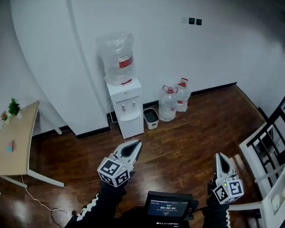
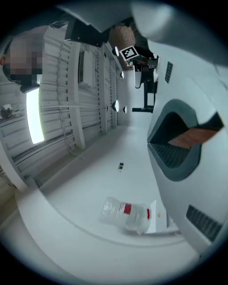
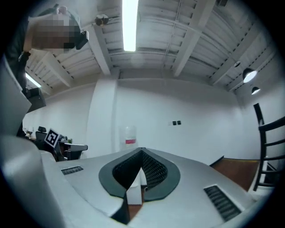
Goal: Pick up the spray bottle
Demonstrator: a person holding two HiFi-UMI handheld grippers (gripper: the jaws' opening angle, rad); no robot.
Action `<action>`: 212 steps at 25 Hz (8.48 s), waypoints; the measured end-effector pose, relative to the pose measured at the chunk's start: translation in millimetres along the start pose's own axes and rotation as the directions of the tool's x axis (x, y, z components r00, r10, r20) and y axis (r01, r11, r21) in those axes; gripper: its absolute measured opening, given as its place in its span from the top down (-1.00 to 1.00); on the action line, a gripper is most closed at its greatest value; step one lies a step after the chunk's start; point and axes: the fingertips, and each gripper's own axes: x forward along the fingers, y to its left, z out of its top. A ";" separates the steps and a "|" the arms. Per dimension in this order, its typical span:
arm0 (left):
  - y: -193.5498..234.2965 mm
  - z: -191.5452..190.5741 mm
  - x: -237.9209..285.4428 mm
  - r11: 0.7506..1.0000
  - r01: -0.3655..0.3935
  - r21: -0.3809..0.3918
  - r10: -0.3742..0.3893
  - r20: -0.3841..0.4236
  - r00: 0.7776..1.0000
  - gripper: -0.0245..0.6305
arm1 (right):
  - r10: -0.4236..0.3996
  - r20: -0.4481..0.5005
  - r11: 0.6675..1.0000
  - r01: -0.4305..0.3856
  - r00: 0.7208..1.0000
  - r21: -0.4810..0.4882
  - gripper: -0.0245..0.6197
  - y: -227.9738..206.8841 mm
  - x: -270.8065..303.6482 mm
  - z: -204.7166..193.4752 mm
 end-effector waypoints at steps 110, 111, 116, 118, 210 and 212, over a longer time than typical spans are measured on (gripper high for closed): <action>1633.0 25.7 -2000.6 0.489 -0.840 -0.236 0.717 -0.440 0.541 0.77 | 0.551 -0.834 0.656 -0.629 0.021 0.418 -0.15 2613.8 768.5 -556.1; 1647.0 17.8 -1998.9 0.481 -0.844 -0.238 0.715 -0.451 0.535 0.74 | 0.531 -0.848 0.675 -0.610 0.011 0.415 -0.15 2615.4 777.1 -571.7; 1712.6 -29.1 -2007.5 0.473 -0.854 -0.216 0.681 -0.526 0.510 0.67 | 0.442 -0.897 0.759 -0.528 -0.011 0.381 -0.15 2635.7 801.6 -632.0; 1734.7 -45.9 -2009.6 0.485 -0.839 -0.248 0.649 -0.540 0.535 0.66 | 0.403 -0.915 0.778 -0.523 -0.011 0.348 -0.15 2646.7 811.4 -647.3; 1645.9 217.2 -1961.8 0.746 -0.666 -0.010 0.666 0.062 0.744 0.93 | 0.748 0.019 0.664 -0.747 0.664 -0.031 -0.25 2521.9 755.7 -256.7; 1646.2 217.2 -1960.6 0.746 -0.666 -0.010 0.665 0.064 0.744 0.93 | 0.748 0.020 0.664 -0.747 0.664 -0.034 -0.25 2521.4 756.3 -256.2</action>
